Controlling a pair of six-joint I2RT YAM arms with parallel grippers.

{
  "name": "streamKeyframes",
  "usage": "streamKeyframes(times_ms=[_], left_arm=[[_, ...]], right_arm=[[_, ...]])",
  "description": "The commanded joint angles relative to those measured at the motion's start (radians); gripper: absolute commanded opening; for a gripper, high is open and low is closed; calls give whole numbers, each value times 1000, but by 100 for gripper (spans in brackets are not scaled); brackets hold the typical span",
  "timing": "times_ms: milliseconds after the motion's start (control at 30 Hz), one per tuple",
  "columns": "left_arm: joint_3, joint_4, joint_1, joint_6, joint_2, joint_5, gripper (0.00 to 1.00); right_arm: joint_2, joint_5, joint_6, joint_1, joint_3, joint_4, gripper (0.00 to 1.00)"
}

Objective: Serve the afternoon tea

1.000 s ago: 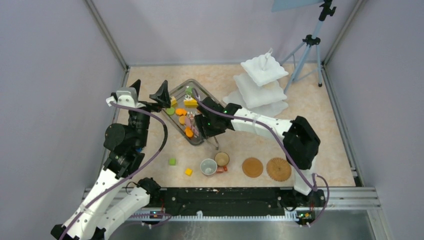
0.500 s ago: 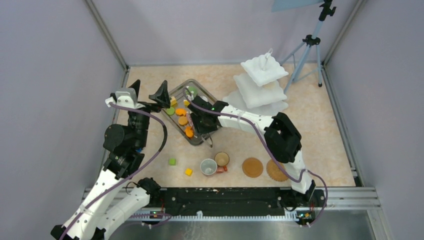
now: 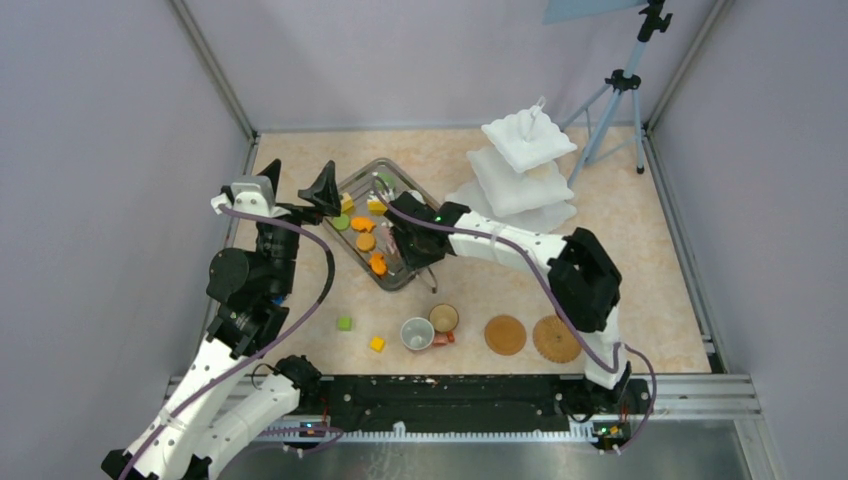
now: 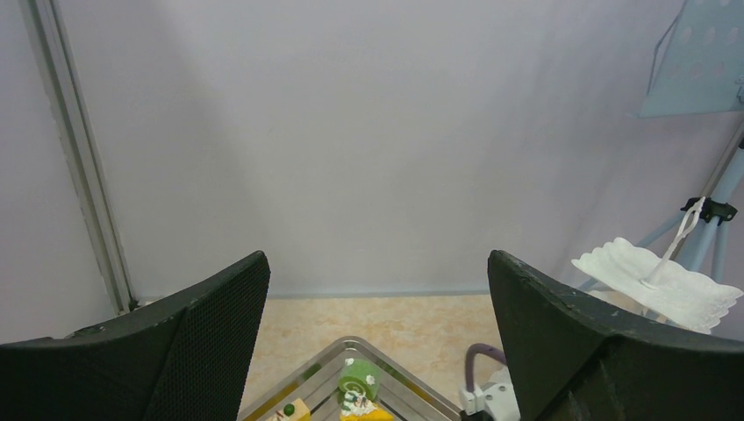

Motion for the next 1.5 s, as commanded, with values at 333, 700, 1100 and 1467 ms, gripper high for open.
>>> streamKeyframes(times_ms=[333, 700, 1100, 1467], left_arm=[[2, 25, 0, -24, 21, 39, 99], [4, 20, -1, -30, 38, 46, 99], [-1, 27, -1, -24, 24, 35, 99], [2, 26, -1, -29, 23, 42, 99]], right_arm=[[-557, 289, 33, -20, -409, -38, 33], [-455, 317, 102, -155, -480, 203, 33], [-215, 403, 77, -218, -312, 207, 33], [-165, 413, 42, -240, -246, 169, 34]])
